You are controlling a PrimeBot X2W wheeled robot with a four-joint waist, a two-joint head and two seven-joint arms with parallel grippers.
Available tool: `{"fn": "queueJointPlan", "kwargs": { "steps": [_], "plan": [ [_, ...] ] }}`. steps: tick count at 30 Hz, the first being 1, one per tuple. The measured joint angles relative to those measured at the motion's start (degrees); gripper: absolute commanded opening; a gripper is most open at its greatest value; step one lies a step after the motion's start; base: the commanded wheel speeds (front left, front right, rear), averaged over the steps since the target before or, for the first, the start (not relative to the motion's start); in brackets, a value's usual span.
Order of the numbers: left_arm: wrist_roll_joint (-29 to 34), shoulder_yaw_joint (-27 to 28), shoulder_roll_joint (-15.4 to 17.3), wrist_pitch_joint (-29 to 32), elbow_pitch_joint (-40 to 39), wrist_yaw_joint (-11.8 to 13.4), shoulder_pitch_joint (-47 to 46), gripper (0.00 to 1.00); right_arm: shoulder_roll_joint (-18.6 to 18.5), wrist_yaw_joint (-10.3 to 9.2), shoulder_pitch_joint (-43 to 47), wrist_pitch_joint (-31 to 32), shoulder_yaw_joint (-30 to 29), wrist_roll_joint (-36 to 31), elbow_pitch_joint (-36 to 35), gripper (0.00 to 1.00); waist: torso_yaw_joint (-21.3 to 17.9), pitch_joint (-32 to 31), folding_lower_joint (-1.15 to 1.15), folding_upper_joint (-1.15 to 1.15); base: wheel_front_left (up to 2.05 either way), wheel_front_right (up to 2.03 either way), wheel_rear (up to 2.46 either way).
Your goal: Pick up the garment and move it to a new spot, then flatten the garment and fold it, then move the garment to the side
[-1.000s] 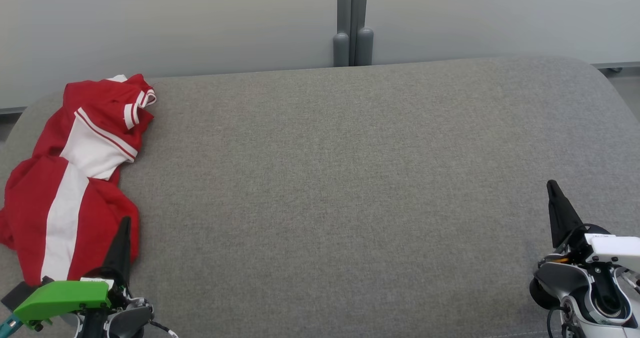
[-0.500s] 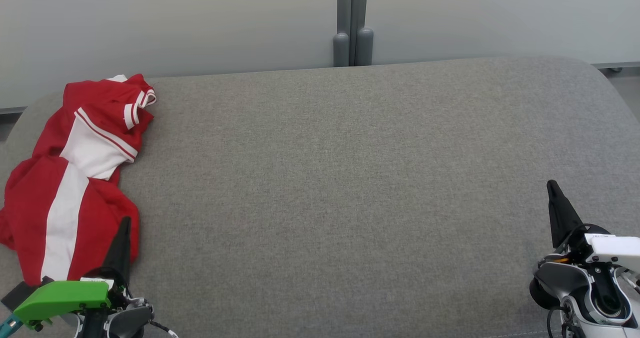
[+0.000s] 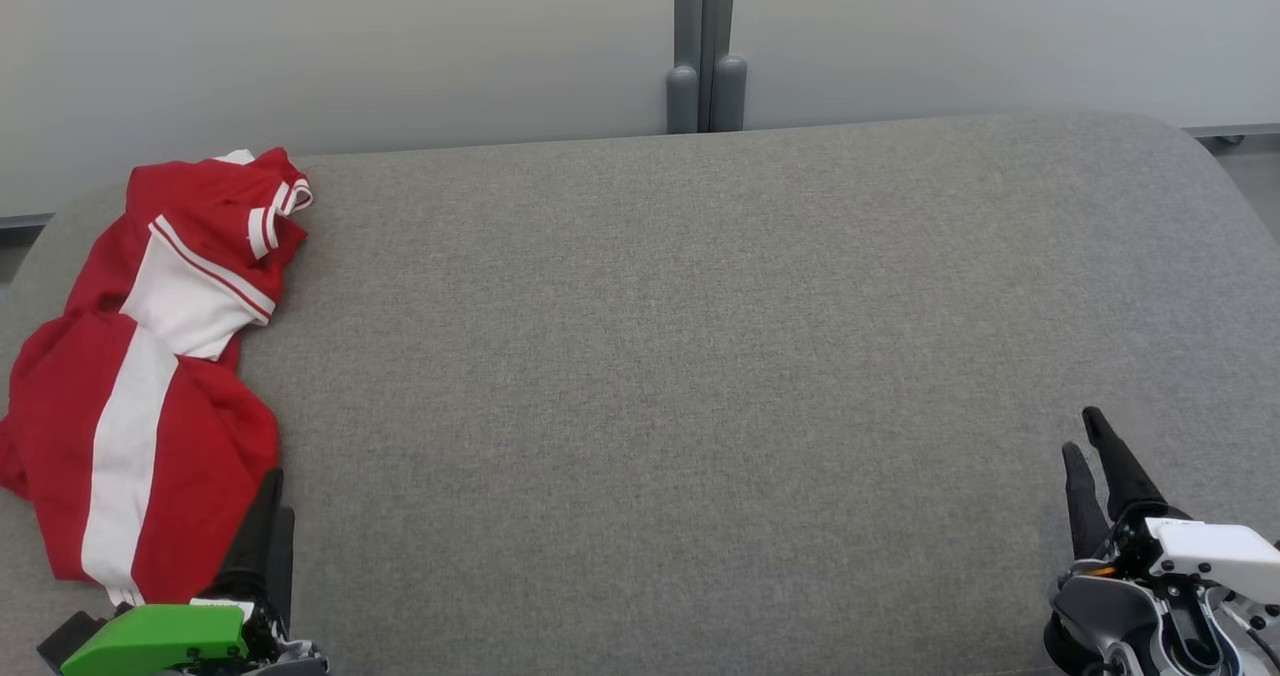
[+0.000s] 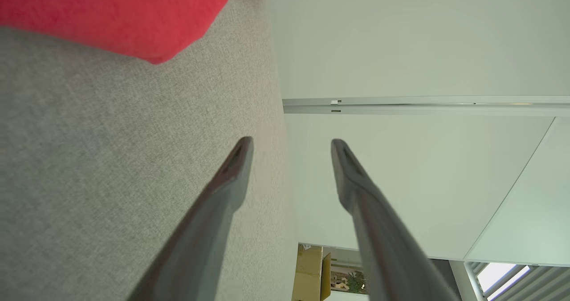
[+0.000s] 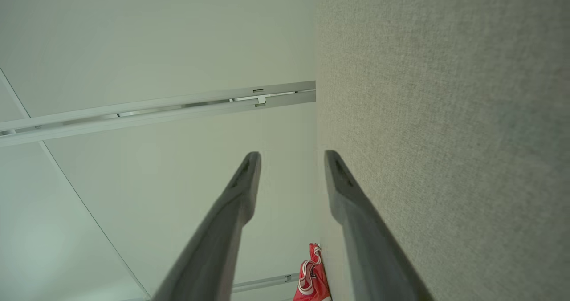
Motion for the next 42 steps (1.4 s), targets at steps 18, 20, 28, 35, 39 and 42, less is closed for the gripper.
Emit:
{"fn": "queueJointPlan", "kwargs": {
  "steps": [18,20,28,35,39,42],
  "plan": [
    [6.25,-3.43,0.43,-3.75,-2.33,0.49,0.12,1.00,-0.26,-0.52,0.15,-3.34,1.26,-8.90,-3.00,1.00,-0.10,-0.46,0.00,0.00,0.00,0.00,0.00],
    [7.94,-3.81,0.73,-4.10,-2.71,0.78,0.07,1.00,-0.32,-0.53,0.15,-3.63,1.27,-10.78,-3.80,1.00,-0.11,-0.50,0.00,0.00,0.00,0.00,0.00],
    [14.37,-4.91,1.57,-5.13,-4.67,2.02,-0.04,1.00,-1.10,-1.13,0.16,-5.10,2.27,-18.95,-6.36,1.00,-0.11,-0.62,0.00,0.00,0.00,0.00,0.00],
    [21.59,-6.49,1.98,-6.64,-6.66,3.21,-0.13,1.00,-1.60,-2.12,0.56,-6.30,4.85,-26.55,-8.14,1.00,-0.08,-0.70,0.00,0.00,0.00,0.00,0.00],
    [25.77,-7.36,2.13,-7.42,-7.92,4.03,-0.13,1.00,-2.03,-2.66,0.79,-7.06,6.22,-30.80,-8.89,1.00,-0.10,-0.74,0.00,0.00,0.00,0.00,0.00],
    [28.83,-8.22,2.26,-8.00,-8.28,4.59,-0.13,1.00,-2.09,-3.07,0.88,-7.45,7.19,-33.65,-9.53,1.00,-0.14,-0.77,0.00,0.00,0.00,0.00,0.00]
  ]
}}
